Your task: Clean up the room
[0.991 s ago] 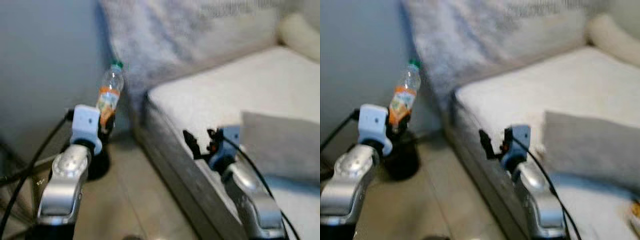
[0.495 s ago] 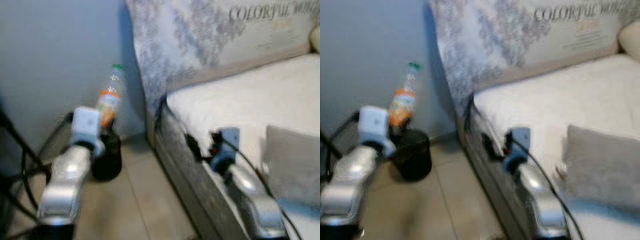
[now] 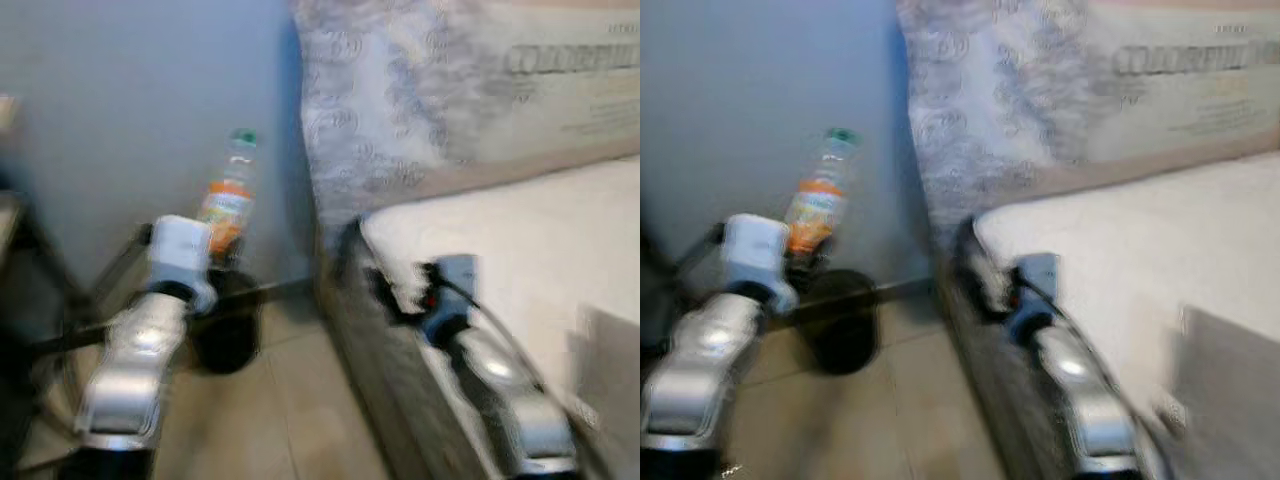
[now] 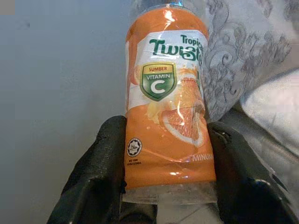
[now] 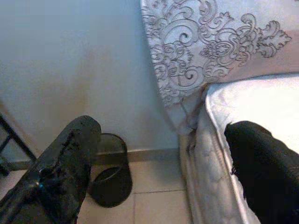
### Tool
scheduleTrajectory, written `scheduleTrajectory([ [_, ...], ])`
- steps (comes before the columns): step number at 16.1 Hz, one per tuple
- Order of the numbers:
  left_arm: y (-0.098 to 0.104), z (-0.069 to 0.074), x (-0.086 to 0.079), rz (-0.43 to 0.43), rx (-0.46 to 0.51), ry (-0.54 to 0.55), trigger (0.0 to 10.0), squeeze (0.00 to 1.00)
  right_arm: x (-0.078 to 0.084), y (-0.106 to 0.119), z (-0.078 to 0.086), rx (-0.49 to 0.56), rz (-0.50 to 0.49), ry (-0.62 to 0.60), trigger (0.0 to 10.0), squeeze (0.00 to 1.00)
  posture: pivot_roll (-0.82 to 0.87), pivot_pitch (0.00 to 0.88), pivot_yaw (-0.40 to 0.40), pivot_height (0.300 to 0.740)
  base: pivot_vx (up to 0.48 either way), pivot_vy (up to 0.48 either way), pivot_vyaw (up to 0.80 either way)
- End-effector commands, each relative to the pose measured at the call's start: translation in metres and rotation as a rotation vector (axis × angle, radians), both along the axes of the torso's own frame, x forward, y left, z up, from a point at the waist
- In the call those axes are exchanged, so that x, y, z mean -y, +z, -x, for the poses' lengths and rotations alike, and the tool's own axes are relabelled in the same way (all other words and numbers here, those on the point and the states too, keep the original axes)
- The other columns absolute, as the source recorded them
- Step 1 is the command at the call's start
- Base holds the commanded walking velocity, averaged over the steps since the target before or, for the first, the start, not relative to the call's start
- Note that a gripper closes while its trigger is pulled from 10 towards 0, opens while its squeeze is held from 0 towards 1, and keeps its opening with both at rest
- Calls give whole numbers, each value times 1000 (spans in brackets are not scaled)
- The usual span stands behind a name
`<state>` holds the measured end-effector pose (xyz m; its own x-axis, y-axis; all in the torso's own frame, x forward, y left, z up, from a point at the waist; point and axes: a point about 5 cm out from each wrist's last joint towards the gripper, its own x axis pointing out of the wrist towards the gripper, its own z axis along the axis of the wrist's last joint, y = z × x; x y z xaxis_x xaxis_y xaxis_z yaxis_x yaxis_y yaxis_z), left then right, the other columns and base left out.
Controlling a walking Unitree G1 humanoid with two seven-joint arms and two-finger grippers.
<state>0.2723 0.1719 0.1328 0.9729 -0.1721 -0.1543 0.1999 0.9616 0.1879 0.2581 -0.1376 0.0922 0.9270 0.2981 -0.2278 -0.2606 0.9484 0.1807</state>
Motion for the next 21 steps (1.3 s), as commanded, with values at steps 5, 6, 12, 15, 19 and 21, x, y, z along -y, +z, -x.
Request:
scheduleTrajectory([
  [5,5,-1,-8,-32,9,7,10000,0,-9,4,-2,9,5,39,10000,0,3,0,-8,740,379,0,264],
  [6,5,-1,-7,-35,8,4,10000,0,-9,5,-3,12,3,36,10000,0,3,0,-7,740,382,0,800],
  [12,3,4,-9,-45,-8,-13,10000,0,0,9,-2,23,8,4,10000,0,18,0,-14,740,381,0,133],
  [15,-2,5,-12,-58,-27,-13,10000,0,12,4,1,7,35,-13,10000,0,13,0,-11,740,381,0,0],
  [19,-4,5,-6,-64,-37,-48,10000,0,24,4,0,3,68,-27,10000,0,-2,0,-6,740,381,0,0],
  [21,-6,6,-4,-71,-43,-60,10000,0,23,3,2,4,102,-2,10000,0,-4,0,-9,740,381,0,0],
])
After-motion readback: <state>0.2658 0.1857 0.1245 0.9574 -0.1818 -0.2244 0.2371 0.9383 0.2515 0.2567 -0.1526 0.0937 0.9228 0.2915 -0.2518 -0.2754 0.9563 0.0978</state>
